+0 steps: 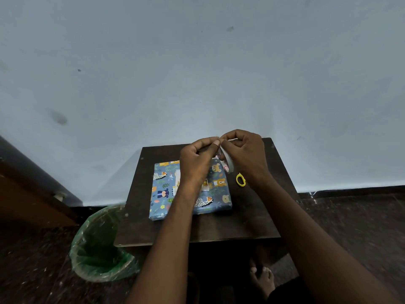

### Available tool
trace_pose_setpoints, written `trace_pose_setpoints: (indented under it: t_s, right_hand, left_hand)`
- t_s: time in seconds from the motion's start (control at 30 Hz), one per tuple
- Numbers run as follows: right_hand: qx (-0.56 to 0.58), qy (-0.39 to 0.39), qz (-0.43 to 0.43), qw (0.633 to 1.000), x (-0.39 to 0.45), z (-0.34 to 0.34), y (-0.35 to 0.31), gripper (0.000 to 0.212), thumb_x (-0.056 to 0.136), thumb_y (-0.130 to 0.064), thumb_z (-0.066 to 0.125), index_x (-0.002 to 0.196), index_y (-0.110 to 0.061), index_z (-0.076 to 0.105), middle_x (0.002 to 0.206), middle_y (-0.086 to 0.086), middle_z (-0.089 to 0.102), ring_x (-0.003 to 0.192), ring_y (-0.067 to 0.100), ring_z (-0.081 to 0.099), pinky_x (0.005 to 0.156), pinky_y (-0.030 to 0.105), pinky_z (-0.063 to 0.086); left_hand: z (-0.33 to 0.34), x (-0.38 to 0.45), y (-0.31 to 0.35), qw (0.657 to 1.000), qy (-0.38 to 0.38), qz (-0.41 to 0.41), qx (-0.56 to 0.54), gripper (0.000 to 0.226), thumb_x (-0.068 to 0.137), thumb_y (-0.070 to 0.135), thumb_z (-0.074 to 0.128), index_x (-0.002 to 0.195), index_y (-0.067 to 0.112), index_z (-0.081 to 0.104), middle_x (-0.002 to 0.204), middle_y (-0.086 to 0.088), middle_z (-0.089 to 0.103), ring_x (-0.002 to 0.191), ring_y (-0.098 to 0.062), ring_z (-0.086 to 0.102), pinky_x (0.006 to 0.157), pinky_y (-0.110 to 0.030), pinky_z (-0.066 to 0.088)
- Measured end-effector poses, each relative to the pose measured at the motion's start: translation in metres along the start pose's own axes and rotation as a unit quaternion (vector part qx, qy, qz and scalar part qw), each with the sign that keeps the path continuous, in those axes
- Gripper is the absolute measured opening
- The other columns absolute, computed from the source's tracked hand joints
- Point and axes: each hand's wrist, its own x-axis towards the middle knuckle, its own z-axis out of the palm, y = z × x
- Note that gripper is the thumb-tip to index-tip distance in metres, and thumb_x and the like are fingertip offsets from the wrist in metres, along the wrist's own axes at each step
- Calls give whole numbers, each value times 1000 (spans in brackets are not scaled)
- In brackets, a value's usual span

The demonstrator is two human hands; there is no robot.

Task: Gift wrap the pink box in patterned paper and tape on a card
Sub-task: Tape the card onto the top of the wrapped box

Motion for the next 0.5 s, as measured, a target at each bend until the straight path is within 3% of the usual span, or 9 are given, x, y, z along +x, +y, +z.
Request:
trace_pose_setpoints:
  t_s: [0.07,0.13,0.27,0.37,0.5]
  right_hand:
    - [7,-6,5,1000,0,1,1,8,92,-10,71,87,-12,76,64,1,75,59,14,75,66,26,59]
    - [17,-17,11,1000,0,2,2,7,93,-10,71,87,-11,76,64,2,75,59,16,75,65,27,59]
    - [51,-66,45,995,1,1,1,12,97,-7,66,91,-4,77,70,10,76,56,17,70,52,22,51]
    - [130,-108,124,978,4,-1,1,20,95,2,55,99,3,75,80,30,72,55,26,63,48,26,46]
    - [192,-142,179,954,5,-3,0,27,95,8,52,114,4,69,77,25,67,56,26,68,48,26,52]
  left_hand:
    - [1,-2,2,999,2,-27,-23,15,96,17,77,108,10,83,86,2,81,78,-6,75,69,-20,57]
    - [1,-4,2,998,13,-52,-42,15,96,17,78,106,8,83,81,2,79,72,-4,72,63,-18,55]
    - [-2,-1,1,998,53,-32,-10,8,93,17,79,95,12,85,85,-2,82,82,-17,78,82,-38,64]
    - [-3,-1,2,994,77,35,62,7,92,23,80,93,18,85,87,5,80,81,-10,76,81,-35,64]
    - [-5,-1,2,991,91,74,70,10,91,30,81,95,21,84,97,4,79,86,-8,74,80,-33,62]
